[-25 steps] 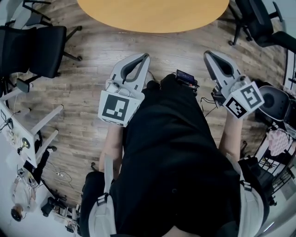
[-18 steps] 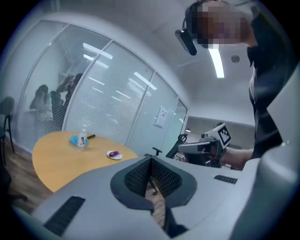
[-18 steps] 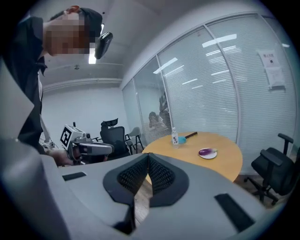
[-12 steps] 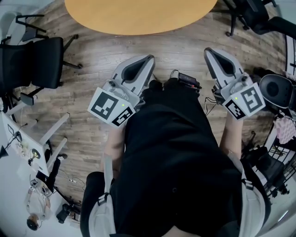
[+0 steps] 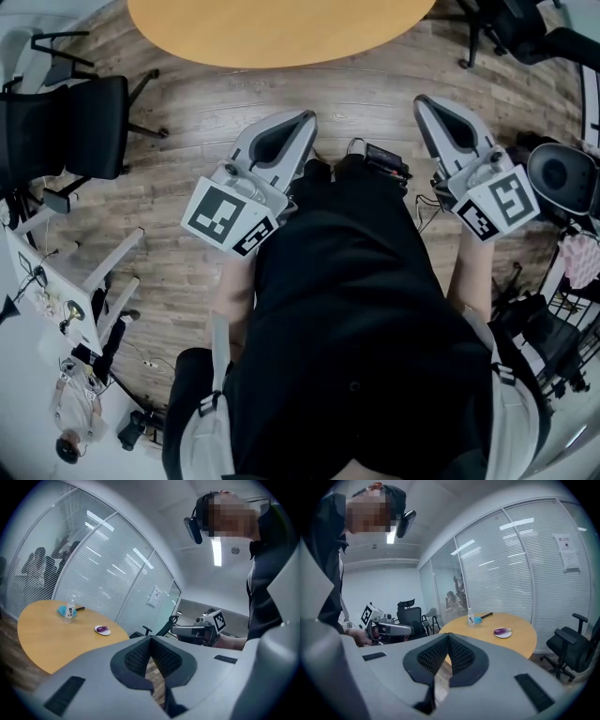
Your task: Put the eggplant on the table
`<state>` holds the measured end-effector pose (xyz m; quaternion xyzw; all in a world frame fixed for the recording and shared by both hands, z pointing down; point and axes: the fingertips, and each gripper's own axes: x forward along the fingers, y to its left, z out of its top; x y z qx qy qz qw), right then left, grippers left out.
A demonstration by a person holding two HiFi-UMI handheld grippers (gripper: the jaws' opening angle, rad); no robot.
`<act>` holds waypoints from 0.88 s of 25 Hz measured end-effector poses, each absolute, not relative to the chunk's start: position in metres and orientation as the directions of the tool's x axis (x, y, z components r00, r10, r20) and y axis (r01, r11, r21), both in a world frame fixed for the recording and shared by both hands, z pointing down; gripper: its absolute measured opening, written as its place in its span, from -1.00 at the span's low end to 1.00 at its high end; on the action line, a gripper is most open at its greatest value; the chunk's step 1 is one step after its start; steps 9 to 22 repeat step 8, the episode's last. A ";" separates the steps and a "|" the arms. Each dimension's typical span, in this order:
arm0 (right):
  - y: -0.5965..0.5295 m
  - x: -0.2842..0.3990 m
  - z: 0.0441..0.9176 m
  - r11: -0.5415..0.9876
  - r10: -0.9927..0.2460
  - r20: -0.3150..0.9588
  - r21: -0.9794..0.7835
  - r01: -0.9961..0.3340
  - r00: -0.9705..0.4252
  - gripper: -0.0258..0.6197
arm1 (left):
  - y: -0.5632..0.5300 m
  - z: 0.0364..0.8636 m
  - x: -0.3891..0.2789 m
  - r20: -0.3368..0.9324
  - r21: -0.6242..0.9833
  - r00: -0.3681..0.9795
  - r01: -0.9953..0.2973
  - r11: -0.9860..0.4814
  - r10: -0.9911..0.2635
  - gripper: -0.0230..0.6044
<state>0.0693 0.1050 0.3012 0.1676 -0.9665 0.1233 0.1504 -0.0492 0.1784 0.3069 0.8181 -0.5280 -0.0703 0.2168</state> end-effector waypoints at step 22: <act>0.107 0.071 0.299 0.918 -0.285 0.326 -0.179 -0.354 -0.902 -0.87 | 0.181 0.306 -0.042 0.110 0.425 0.436 -0.833 -0.354 -0.893 -0.89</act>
